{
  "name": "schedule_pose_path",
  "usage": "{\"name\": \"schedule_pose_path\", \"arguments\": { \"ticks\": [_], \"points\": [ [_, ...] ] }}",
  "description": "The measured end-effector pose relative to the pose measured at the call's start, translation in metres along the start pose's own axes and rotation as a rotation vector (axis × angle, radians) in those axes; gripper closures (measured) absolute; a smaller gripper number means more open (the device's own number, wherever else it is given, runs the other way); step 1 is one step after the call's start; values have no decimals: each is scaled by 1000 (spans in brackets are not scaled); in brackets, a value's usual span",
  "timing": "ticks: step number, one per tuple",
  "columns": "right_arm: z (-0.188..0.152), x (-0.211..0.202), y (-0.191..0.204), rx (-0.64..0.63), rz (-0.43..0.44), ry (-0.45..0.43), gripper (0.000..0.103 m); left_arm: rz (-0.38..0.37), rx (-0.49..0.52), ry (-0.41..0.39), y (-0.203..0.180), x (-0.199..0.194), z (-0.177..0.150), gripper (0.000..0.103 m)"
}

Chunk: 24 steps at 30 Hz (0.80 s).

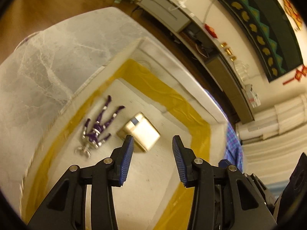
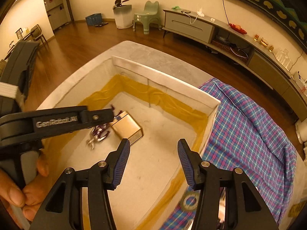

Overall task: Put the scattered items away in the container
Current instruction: 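Open the left tool over the box while the right tool releases the gold tin, then move both tools back over the scattered items on the bed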

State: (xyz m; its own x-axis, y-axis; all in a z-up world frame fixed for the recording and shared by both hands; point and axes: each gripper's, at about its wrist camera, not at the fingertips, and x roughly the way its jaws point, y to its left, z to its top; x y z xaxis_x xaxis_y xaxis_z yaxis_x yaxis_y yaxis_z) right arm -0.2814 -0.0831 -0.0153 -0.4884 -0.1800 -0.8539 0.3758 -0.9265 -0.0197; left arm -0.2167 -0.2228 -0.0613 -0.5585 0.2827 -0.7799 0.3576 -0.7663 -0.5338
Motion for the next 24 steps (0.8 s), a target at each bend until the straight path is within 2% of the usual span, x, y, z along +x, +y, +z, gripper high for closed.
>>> {"name": "schedule_pose_path", "arguments": {
  "ticks": [9,14,24],
  "points": [
    [-23,-64,3,13,33,-102,50,-52,186,-84,-43,-58,-41,59],
    [-45,-97,-6,57,49,-160,50,-127,282,-130,-60,-88,-63,59],
    [-107,-130,-39,154,14,-173,50,-213,423,-83,-87,-106,-112,59]
  ]
}}
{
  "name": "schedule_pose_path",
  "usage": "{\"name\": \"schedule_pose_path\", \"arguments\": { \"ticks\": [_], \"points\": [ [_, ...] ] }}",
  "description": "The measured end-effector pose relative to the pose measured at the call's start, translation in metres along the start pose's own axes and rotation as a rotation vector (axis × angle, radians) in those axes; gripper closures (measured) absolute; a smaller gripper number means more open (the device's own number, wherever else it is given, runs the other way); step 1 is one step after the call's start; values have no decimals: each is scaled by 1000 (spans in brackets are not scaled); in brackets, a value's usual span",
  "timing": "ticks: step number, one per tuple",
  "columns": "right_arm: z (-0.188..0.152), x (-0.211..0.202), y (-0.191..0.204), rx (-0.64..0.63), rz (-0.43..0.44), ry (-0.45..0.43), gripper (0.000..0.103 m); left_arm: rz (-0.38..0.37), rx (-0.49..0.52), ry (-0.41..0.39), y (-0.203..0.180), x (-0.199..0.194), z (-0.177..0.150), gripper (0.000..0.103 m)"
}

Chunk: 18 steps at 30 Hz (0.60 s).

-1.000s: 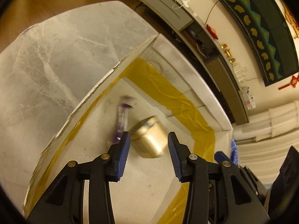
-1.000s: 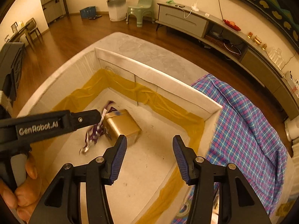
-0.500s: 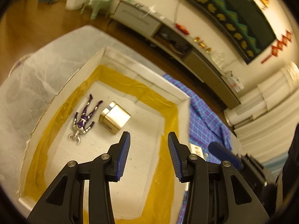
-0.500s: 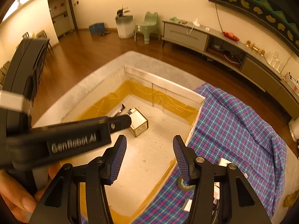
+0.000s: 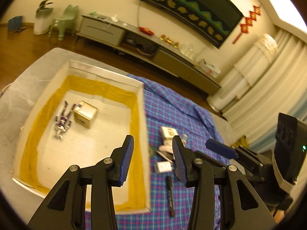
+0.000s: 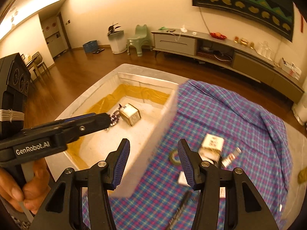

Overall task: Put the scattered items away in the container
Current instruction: 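Move both tools back over the scattered items on the bed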

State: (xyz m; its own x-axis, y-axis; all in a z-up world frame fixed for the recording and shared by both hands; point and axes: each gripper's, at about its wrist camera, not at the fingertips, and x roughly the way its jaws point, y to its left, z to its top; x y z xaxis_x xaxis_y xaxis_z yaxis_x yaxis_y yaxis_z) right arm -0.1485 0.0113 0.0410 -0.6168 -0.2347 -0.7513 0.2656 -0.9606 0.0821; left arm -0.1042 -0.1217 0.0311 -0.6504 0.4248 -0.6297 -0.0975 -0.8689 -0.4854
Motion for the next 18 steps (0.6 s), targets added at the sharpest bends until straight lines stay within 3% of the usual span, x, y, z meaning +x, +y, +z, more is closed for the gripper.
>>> {"name": "schedule_pose_path", "arguments": {
  "ticks": [10,18],
  "points": [
    [-55,-23,-58,125,-22,10,50,-80,165,91,-62,16,-42,58],
    [-100,-4,-104,191,-80,64,50,-15,243,202,-82,67,-73,55]
  ]
}}
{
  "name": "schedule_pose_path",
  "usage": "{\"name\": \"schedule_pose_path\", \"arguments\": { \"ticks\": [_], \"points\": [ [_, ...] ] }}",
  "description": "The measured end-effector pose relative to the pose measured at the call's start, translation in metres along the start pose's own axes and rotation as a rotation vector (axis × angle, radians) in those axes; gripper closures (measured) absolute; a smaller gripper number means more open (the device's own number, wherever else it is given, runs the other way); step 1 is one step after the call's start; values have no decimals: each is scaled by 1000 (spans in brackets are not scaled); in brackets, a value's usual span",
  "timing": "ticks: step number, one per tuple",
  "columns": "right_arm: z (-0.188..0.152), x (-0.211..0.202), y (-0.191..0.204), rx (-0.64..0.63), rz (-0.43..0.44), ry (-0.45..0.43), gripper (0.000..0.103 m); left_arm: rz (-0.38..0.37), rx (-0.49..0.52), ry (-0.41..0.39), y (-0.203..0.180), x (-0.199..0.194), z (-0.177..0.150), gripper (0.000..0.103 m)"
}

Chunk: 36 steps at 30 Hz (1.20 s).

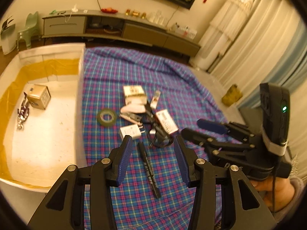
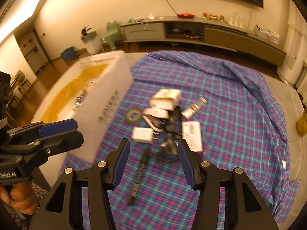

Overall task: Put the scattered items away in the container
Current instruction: 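Move both tools back over the scattered items on the bed, then grasp the white charger with the left tool while the right tool grasps the sunglasses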

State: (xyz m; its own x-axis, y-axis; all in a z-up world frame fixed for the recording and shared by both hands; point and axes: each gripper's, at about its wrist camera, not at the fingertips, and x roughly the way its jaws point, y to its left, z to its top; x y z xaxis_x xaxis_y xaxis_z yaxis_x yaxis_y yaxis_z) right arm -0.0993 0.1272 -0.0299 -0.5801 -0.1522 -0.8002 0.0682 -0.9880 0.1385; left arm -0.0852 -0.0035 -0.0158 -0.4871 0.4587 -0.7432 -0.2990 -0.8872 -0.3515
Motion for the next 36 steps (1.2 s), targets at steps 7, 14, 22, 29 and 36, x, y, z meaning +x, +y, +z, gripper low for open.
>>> {"name": "schedule_pose_path", "arguments": {
  "ticks": [7,14,22,29,36],
  "points": [
    [-12,37,-29,18,-42,41,50,55,22,87,2,50,-9,54],
    [-5,55,-37,-14,-38,-7,50,89,24,118,8,84,-8,52],
    [2,98,-19,-101,34,77,65,104,-20,122,26,109,-1,52],
    [4,118,-30,-82,65,70,73,111,9,123,22,127,1,49],
    [-6,99,-49,7,98,34,88,151,28,101,18,141,2,52]
  ]
}}
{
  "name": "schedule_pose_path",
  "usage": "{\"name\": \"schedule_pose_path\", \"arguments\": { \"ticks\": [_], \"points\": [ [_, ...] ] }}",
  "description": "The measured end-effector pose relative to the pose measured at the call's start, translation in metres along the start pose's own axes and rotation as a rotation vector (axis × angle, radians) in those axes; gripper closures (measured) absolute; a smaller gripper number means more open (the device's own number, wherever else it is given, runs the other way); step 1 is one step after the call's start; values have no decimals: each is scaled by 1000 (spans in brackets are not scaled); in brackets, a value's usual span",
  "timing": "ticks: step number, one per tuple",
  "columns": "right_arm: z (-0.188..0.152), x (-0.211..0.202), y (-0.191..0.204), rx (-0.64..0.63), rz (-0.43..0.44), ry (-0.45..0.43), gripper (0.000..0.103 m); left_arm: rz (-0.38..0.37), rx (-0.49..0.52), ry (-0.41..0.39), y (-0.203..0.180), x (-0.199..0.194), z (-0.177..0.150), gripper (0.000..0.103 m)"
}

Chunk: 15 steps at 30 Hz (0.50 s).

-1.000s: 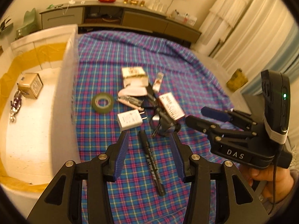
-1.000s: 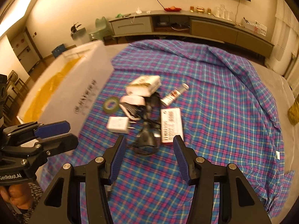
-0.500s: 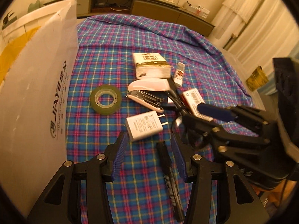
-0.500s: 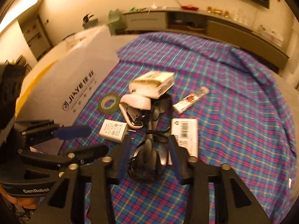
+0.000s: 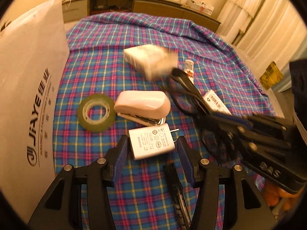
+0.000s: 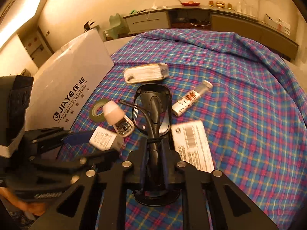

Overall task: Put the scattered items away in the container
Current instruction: 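Grasp the white charger with the left tool while the right tool grasps the sunglasses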

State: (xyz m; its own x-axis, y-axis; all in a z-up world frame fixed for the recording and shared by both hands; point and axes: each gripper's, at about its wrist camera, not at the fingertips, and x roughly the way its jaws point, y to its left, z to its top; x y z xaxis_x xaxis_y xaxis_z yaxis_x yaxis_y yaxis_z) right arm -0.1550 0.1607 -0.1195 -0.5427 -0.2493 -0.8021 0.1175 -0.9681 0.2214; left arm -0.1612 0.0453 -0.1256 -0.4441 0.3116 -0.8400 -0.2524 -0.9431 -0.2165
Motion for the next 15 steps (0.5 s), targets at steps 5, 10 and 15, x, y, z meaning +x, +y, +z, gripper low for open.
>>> {"name": "schedule_pose_path", "arguments": {
  "ticks": [5,10,15],
  "points": [
    [-9,-8,-6,26,8,-3,89,23,-16,-28,5,-6,1,54],
    [-16,-18,-8,74,29,-15,89,15,-40,-72,11,-28,2,54],
    [-21,-39,-8,133,64,-48,89,-20,-48,-113,11,-53,3,54]
  ]
}}
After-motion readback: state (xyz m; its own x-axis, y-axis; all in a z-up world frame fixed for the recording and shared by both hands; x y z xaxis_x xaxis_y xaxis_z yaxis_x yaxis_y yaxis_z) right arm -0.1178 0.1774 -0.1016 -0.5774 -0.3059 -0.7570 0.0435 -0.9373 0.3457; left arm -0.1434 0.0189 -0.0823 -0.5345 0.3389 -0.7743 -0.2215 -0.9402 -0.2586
